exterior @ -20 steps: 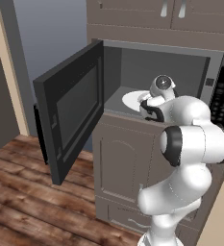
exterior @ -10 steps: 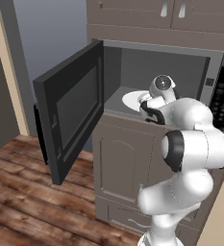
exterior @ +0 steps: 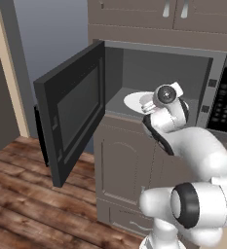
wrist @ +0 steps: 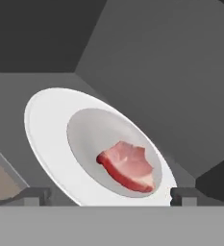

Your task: Transport the steak from the fridge to the microwave and turn on the microwave.

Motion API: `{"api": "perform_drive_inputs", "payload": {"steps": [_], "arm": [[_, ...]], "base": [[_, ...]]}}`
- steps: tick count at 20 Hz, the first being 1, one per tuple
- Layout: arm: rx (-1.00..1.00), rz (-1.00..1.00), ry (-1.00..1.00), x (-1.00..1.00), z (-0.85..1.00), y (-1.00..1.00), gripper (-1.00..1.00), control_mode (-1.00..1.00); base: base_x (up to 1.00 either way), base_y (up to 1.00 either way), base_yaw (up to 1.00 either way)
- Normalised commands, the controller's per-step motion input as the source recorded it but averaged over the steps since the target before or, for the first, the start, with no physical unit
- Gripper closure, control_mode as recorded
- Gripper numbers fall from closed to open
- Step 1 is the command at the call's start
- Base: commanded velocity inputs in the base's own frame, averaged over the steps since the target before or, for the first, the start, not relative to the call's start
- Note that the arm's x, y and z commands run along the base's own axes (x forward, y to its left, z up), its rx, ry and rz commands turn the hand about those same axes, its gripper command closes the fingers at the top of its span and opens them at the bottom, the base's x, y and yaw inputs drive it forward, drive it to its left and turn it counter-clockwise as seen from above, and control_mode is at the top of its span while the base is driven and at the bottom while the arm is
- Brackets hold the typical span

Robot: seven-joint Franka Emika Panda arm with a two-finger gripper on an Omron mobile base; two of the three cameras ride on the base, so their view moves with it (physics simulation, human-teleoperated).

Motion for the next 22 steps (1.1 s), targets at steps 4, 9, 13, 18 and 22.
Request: {"api": "perform_drive_inputs", "payload": {"steps": [4, 9, 13, 18, 22], "arm": [[0.04, -0.2, 0.19, -0.91, 0.61, 0.24, -1.0, -1.0], [0.14, -0.17, 0.21, -1.0, 0.64, 0.03, -1.0, -1.0], [0.14, -0.11, 0.03, -1.0, 0.33, 0.16, -1.0, -1.0], [0.0, -0.12, -0.2, -1.0, 0.0, 0.44, -1.0, -1.0], [-0.06, -0.2, -0.19, -1.0, 0.15, 0.35, -1.0, -1.0]], "base": [[0.0, 0.0, 0.0], [0.0, 0.0, 0.0], [0.0, 0.0, 0.0], [0.0, 0.0, 0.0], [0.0, 0.0, 0.0]]}}
